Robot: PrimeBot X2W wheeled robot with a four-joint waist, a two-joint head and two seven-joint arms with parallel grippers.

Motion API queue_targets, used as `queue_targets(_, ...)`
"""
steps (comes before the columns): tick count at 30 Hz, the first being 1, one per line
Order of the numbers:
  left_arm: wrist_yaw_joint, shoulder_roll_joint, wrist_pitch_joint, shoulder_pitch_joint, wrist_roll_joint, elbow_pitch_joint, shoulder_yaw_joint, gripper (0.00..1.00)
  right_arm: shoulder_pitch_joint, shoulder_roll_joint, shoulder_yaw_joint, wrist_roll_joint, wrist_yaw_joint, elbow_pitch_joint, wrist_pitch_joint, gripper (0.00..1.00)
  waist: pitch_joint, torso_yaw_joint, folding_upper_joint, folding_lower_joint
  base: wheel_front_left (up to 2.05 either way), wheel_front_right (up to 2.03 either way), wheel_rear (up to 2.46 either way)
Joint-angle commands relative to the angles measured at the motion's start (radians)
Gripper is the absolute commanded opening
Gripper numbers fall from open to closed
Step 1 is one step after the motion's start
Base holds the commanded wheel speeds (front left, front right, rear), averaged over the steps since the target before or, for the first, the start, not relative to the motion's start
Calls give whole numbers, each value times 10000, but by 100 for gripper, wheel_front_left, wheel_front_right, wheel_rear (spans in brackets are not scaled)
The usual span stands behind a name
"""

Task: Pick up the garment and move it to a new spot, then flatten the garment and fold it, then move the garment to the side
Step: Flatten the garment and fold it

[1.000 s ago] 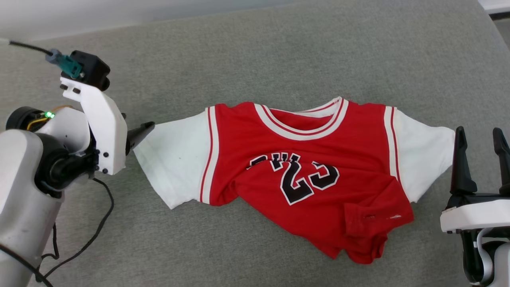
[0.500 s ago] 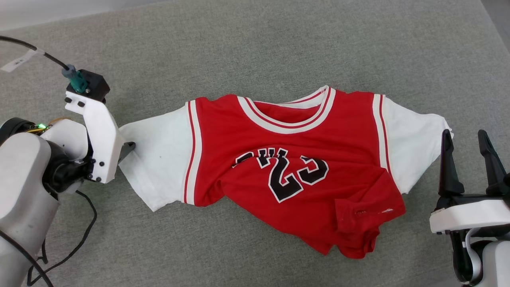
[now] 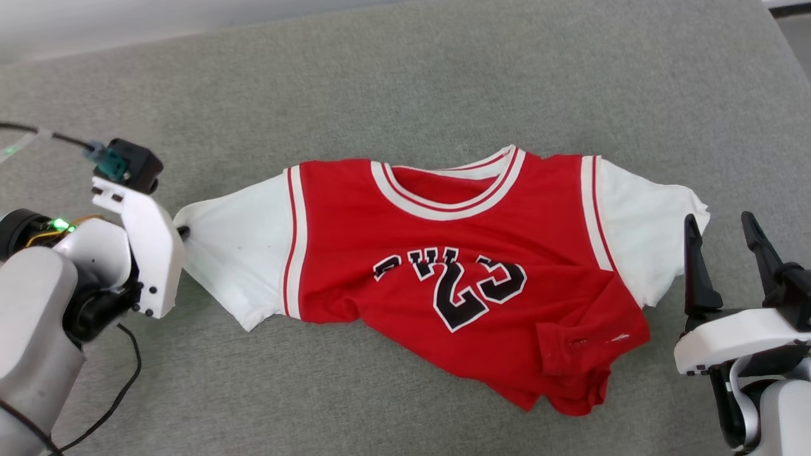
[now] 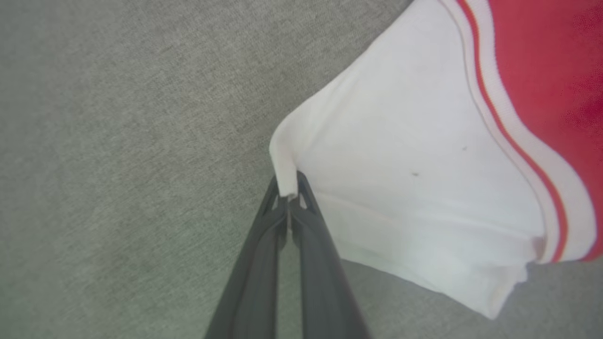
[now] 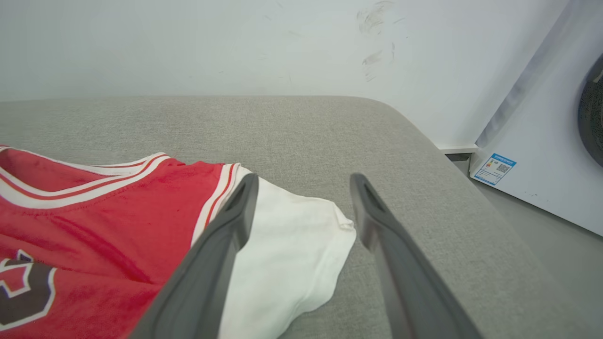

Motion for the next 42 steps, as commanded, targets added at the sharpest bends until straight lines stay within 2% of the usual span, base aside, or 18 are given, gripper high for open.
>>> queue_targets(1,51,97,-324,242,42,-190,114,0,78,-129,19,-79,-7,-100,267,100,-324,236,0,0,0,0,0)
queue_targets(5,313,328,-1329,741,104,-948,500,0,184,-565,335,9,-7,-279,1539,100,-765,601,0,0,0,0,0)
queue_targets(9,583,562,-1831,1310,62,-2131,750,0,235,-1118,620,622,-10,-572,3403,100,-1086,982,0,0,0,0,0)
queue_targets(15,1147,1039,-1976,2244,-17,-4320,1042,0,-26,-2260,800,1414,-7,-1230,6535,100,-1154,1537,0,0,0,0,0)
queue_targets(21,1549,1156,-2012,2832,-57,-5955,1127,0,-1002,-3447,782,1752,-7,-965,8601,100,-841,2101,0,0,0,0,0)
queue_targets(28,1647,959,-2077,2911,196,-6930,867,0,-2196,-4054,757,2022,-7,388,9451,100,-309,2710,0,0,0,0,0)
queue_targets(36,1592,682,-2165,2571,471,-7576,561,0,-2877,-4499,984,1988,-7,2068,9388,100,333,3339,0,0,0,0,0)
queue_targets(42,1607,538,-2256,2386,699,-7755,421,0,-2820,-4332,1505,2082,11,2809,9258,100,621,3569,0,0,0,0,0)
